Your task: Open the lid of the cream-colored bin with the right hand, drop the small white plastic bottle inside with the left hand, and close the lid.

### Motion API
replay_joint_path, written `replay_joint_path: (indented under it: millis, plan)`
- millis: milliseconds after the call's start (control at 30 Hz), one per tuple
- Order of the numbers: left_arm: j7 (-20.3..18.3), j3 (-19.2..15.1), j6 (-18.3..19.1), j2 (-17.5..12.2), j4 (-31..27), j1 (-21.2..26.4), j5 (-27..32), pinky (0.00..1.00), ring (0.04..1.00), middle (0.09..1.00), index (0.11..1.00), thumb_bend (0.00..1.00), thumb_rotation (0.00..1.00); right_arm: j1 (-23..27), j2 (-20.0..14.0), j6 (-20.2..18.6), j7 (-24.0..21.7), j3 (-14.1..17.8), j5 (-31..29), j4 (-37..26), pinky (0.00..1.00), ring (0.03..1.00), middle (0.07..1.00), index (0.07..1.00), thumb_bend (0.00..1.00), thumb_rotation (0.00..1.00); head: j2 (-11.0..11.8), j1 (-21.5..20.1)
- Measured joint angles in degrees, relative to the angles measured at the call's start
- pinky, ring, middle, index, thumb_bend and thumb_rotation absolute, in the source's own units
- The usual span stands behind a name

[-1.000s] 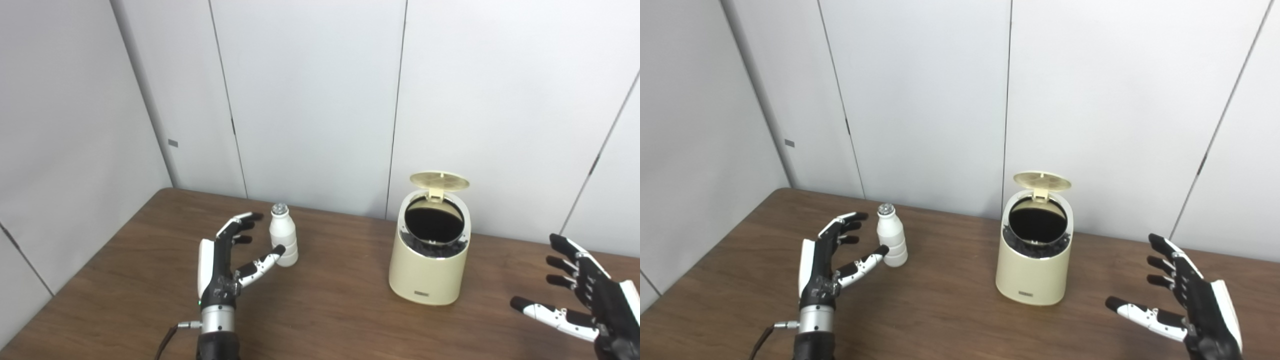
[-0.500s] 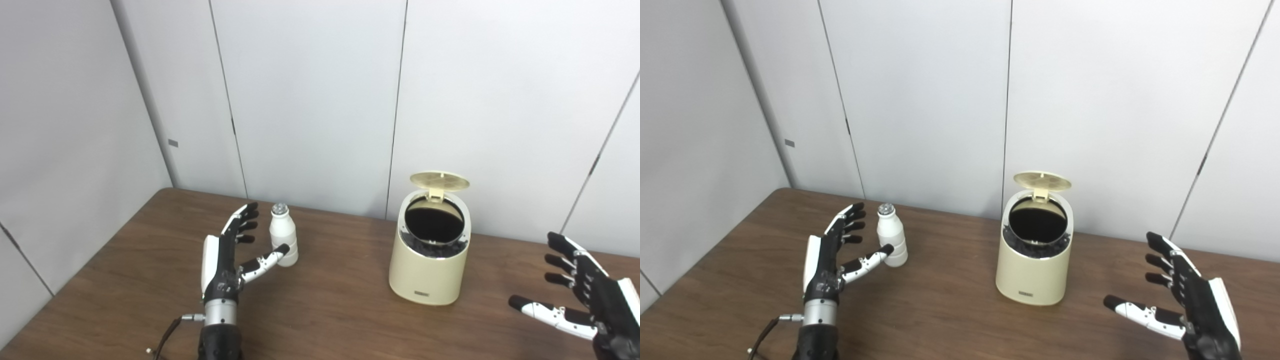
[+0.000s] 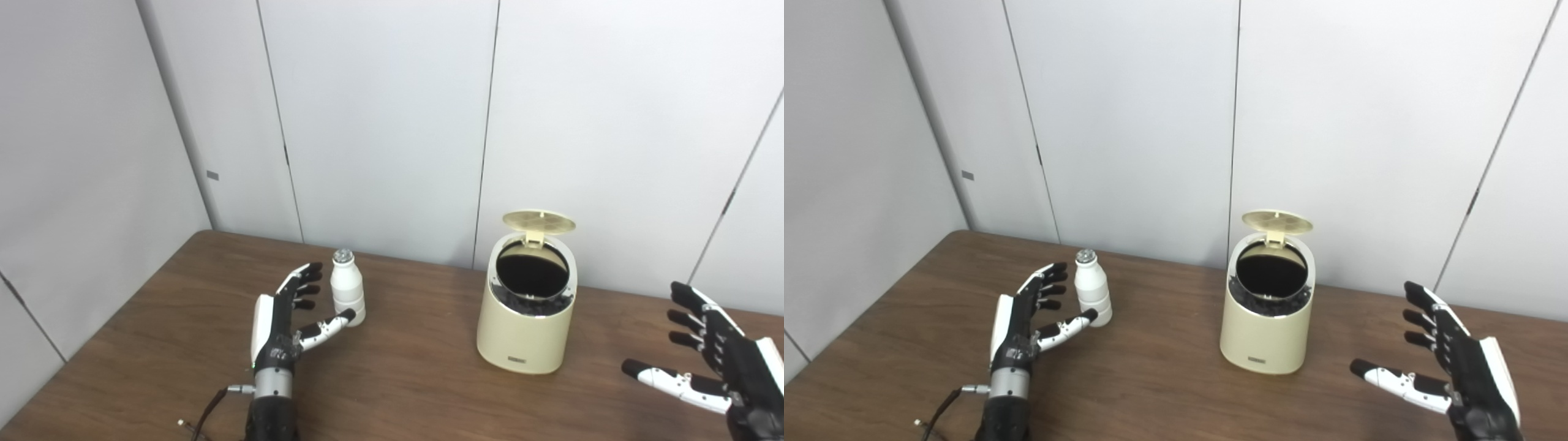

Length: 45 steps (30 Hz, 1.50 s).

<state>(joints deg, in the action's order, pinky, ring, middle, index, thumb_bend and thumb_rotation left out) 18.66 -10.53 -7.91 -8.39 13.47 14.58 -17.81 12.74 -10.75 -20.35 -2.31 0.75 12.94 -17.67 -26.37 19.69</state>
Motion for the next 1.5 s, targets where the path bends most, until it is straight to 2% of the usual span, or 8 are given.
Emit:
replay_joint_path:
  millis: [633, 1133, 1300, 1333, 1367, 1400, 1433, 1500]
  plan:
    - [3.0, 1.8, -1.6, -1.0, 5.5, 2.7, 0.0, 0.62, 0.722, 0.765, 0.782, 0.77, 0.06, -0.2, 0.3, -1.9, -0.1, 0.0, -0.1, -1.9, 0.78, 0.854, 0.903, 0.881, 0.63, 0.00, -0.3, -1.1]
    - [2.8, 2.7, -2.2, -0.9, 6.8, 3.6, 2.4, 0.62, 0.718, 0.764, 0.784, 0.76, 0.03, -0.4, 0.3, -2.1, -0.1, 0.0, 0.0, -2.2, 0.81, 0.862, 0.905, 0.882, 0.62, 0.00, -0.6, -1.6]
    - [2.8, 2.8, -2.2, -0.9, 7.3, 3.9, 3.1, 0.60, 0.681, 0.717, 0.740, 0.74, 0.01, -0.7, 0.3, -2.1, -0.1, 0.0, 0.0, -2.4, 0.80, 0.857, 0.902, 0.877, 0.62, 0.00, -0.9, -1.7]
    - [2.8, 2.8, -2.2, -0.9, 7.5, 4.0, 3.1, 0.56, 0.637, 0.681, 0.708, 0.74, 0.00, -0.8, 0.3, -2.1, -0.1, 0.0, 0.0, -2.4, 0.80, 0.855, 0.901, 0.876, 0.62, 0.00, -1.0, -1.7]
    - [2.8, 2.8, -2.2, -0.9, 7.6, 4.1, 3.1, 0.50, 0.571, 0.576, 0.625, 0.63, 0.00, -0.8, 0.3, -2.1, -0.1, 0.0, 0.0, -2.4, 0.80, 0.854, 0.899, 0.875, 0.62, 0.00, -1.0, -1.7]
    - [3.1, 2.8, -2.3, -0.9, 7.9, 4.3, 3.0, 0.44, 0.512, 0.517, 0.576, 0.57, 0.00, -0.8, 0.3, -2.2, -0.1, 0.0, 0.1, -2.4, 0.79, 0.850, 0.896, 0.875, 0.62, 0.00, -1.0, -1.7]
    - [3.9, 2.8, -2.5, -0.9, 8.5, 4.7, 2.5, 0.39, 0.454, 0.484, 0.545, 0.53, 0.00, -0.8, 0.3, -2.3, -0.1, 0.0, 0.1, -2.6, 0.79, 0.849, 0.895, 0.875, 0.62, 0.00, -1.1, -1.6]
    - [5.7, 3.0, -3.1, -1.0, 9.4, 5.3, 1.0, 0.35, 0.432, 0.473, 0.527, 0.51, 0.00, -0.8, 0.3, -2.5, -0.1, 0.0, 0.1, -3.0, 0.78, 0.843, 0.891, 0.875, 0.62, 0.00, -1.1, -1.6]
